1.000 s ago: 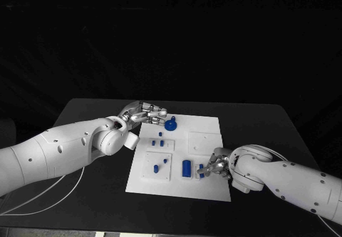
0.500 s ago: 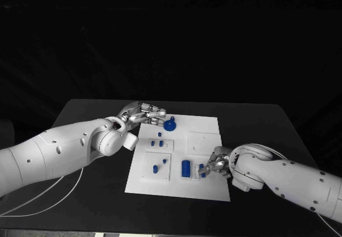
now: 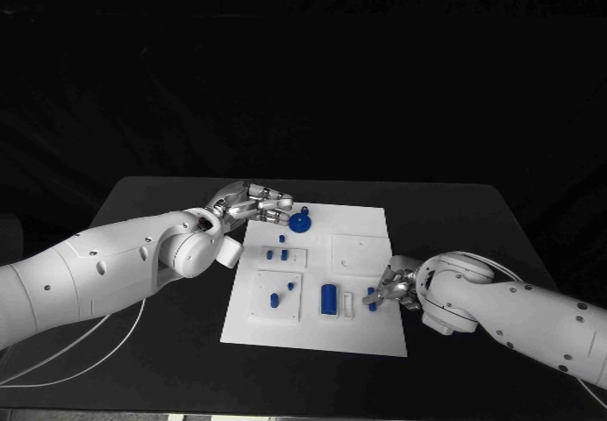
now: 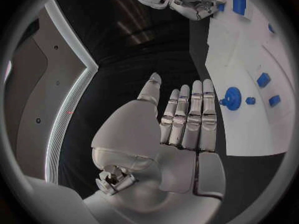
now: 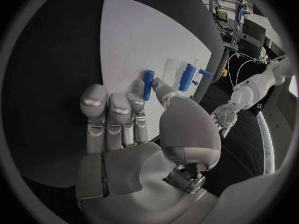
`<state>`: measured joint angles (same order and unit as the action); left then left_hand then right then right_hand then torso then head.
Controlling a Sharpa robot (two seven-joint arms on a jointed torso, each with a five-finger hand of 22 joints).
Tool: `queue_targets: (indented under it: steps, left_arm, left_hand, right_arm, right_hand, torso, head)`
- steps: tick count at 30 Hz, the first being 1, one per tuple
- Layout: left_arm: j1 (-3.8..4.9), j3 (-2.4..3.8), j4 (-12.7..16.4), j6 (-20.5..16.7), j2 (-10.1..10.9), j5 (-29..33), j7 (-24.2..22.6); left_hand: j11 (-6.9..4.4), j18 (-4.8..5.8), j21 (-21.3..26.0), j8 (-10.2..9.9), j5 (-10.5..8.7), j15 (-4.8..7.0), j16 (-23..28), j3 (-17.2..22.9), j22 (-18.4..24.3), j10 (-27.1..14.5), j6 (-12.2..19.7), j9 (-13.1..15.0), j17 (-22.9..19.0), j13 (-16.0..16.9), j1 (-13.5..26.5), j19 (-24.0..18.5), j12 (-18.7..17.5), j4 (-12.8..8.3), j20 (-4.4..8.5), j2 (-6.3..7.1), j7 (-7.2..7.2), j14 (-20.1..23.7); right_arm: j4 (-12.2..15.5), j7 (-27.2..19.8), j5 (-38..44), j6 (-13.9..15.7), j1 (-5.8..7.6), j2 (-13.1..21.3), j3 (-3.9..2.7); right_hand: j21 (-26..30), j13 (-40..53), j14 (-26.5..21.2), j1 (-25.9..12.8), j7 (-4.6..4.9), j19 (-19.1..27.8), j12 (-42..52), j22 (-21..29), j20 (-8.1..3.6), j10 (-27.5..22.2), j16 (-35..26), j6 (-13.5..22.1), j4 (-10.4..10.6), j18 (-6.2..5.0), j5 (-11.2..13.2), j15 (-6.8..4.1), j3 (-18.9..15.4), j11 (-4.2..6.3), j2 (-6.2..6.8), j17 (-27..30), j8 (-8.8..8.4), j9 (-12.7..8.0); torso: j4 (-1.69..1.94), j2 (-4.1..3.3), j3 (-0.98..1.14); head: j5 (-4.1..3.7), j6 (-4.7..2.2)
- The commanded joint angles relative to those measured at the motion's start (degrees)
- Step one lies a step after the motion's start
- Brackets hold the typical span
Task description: Assemble the parts on the task board
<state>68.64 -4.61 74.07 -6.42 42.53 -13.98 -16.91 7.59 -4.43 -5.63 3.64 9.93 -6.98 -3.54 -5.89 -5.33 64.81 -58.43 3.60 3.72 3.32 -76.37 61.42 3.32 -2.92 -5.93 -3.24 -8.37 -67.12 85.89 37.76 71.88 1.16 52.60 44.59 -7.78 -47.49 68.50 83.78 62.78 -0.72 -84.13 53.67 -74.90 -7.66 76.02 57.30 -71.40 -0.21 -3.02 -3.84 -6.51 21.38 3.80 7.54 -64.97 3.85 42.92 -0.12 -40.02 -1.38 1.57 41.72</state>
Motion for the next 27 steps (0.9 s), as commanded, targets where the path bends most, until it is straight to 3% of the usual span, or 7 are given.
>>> queue_targets:
  steps: [1, 5, 10, 12, 15, 19, 27]
  left_arm:
    - [0.03, 0.01, 0.12, 0.94, 0.00, -0.36, -0.17]
    - [0.03, -0.01, 0.14, 0.94, 0.03, -0.38, -0.14]
    - [0.03, -0.03, 0.18, 0.92, 0.07, -0.40, -0.10]
    - [0.03, -0.04, 0.19, 0.92, 0.09, -0.41, -0.08]
    - [0.03, -0.06, 0.21, 0.94, 0.10, -0.42, -0.05]
    - [0.03, -0.07, 0.22, 0.97, 0.10, -0.42, -0.02]
    - [0.03, -0.09, 0.27, 0.98, 0.14, -0.44, 0.03]
  left_hand:
    - [-0.17, 0.55, -0.21, 0.09, 0.06, 0.03, 0.01, 0.01, 0.09, -0.23, 0.14, -0.04, 0.08, 0.06, 0.24, -0.24, 0.06, 0.25, -0.22, -0.24, 0.08, 0.43]
    - [-0.17, 0.55, -0.21, 0.09, 0.06, 0.03, 0.01, 0.01, 0.09, -0.23, 0.14, -0.04, 0.08, 0.06, 0.24, -0.24, 0.06, 0.25, -0.22, -0.24, 0.08, 0.43]
    - [-0.16, 0.55, -0.26, 0.10, -0.04, 0.03, 0.02, 0.01, 0.21, -0.25, 0.17, -0.03, 0.08, 0.06, 0.14, -0.27, 0.06, 0.43, -0.23, -0.21, 0.07, 0.45]
    - [-0.16, 0.55, -0.26, 0.10, -0.04, 0.03, 0.02, 0.01, 0.21, -0.25, 0.17, -0.03, 0.08, 0.06, 0.14, -0.27, 0.06, 0.43, -0.23, -0.21, 0.07, 0.45]
    - [-0.16, 0.55, -0.26, 0.10, -0.04, 0.03, 0.02, 0.01, 0.21, -0.25, 0.17, -0.03, 0.08, 0.06, 0.14, -0.27, 0.06, 0.43, -0.23, -0.21, 0.07, 0.45]
    - [-0.16, 0.55, -0.26, 0.10, -0.04, 0.03, 0.02, 0.01, 0.21, -0.25, 0.17, -0.03, 0.08, 0.06, 0.14, -0.27, 0.06, 0.43, -0.23, -0.21, 0.07, 0.45]
    - [-0.16, 0.55, -0.26, 0.10, -0.04, 0.03, 0.02, 0.01, 0.21, -0.25, 0.17, -0.03, 0.08, 0.06, 0.14, -0.27, 0.06, 0.43, -0.23, -0.21, 0.07, 0.45]
  right_arm:
    - [-1.13, 3.05, 6.25, -0.88, -0.56, 0.62, 0.45]
    - [-1.03, 3.17, 11.55, -0.37, -0.57, 0.71, 0.45]
    - [-0.58, 3.42, 16.82, -0.37, -0.57, 0.84, 0.45]
    - [-0.39, 3.47, 17.75, -0.70, -0.57, 0.88, 0.45]
    - [-0.18, 3.50, 18.63, -1.52, -0.57, 0.82, 0.45]
    - [-0.09, 3.50, 18.82, -2.65, -0.57, 0.70, 0.45]
    - [-0.18, 3.41, 16.76, -4.34, -0.57, 0.57, 0.52]
  right_hand:
    - [0.47, -0.23, -0.01, -0.24, 0.30, -2.71, -0.45, -5.72, -0.28, -0.61, -0.44, 0.22, 0.72, 0.27, 0.50, -0.16, 0.02, 0.03, 0.81, 0.12, -0.18, -0.81]
    - [0.97, -1.08, -0.09, -1.17, 1.26, -2.53, -1.84, -5.63, -0.16, -1.49, -0.74, 2.37, 2.42, 0.19, 1.04, 0.09, 1.40, -0.49, 2.69, 0.13, -0.40, -3.27]
    - [2.60, -3.24, -0.69, -0.52, 4.81, -2.02, -5.53, -5.33, 0.81, -3.87, -2.14, 10.70, 2.54, -0.52, 1.00, 1.32, 4.28, -2.39, 4.45, 0.70, -0.40, -15.30]
    - [2.94, -4.06, -0.71, 0.02, 5.39, -1.97, -5.75, -5.38, 1.79, -4.31, -2.43, 9.69, 0.54, -1.37, 0.58, 1.81, 6.51, -2.82, 4.82, 0.73, -0.43, -26.17]
    - [3.00, -5.10, -0.83, 1.89, 5.87, -1.93, -6.41, -5.42, 1.94, -5.03, -2.59, 10.24, -2.25, -1.56, -4.87, 1.99, 7.84, -2.99, 4.47, 0.78, -0.34, -31.49]
    - [2.99, -5.87, -1.00, 3.28, 6.44, -1.82, -6.68, -5.46, 1.96, -5.61, -2.63, 10.51, -6.54, -1.65, -13.55, 2.00, 10.65, -3.06, 3.95, 0.74, -0.30, -36.11]
    - [2.16, -6.99, -1.19, 2.63, 6.68, -1.48, -6.62, -5.56, 1.89, -6.12, -2.49, 9.58, -12.71, -1.80, -19.57, 1.93, 15.11, -3.02, 1.82, 0.47, -0.26, -39.08]
  torso:
    - [0.00, -0.01, -0.01]
    - [0.00, 0.00, -0.01]
    - [0.03, 0.01, -0.04]
    - [0.02, 0.00, -0.05]
    - [-0.01, -0.02, -0.05]
    - [0.02, -0.01, -0.05]
    - [-0.01, -0.03, -0.04]
  head:
    - [-0.09, -0.02]
    - [-0.12, -0.06]
    - [-0.17, -0.08]
    - [-0.22, -0.10]
    - [-0.28, -0.14]
    - [-0.37, -0.21]
    - [-0.56, -0.20]
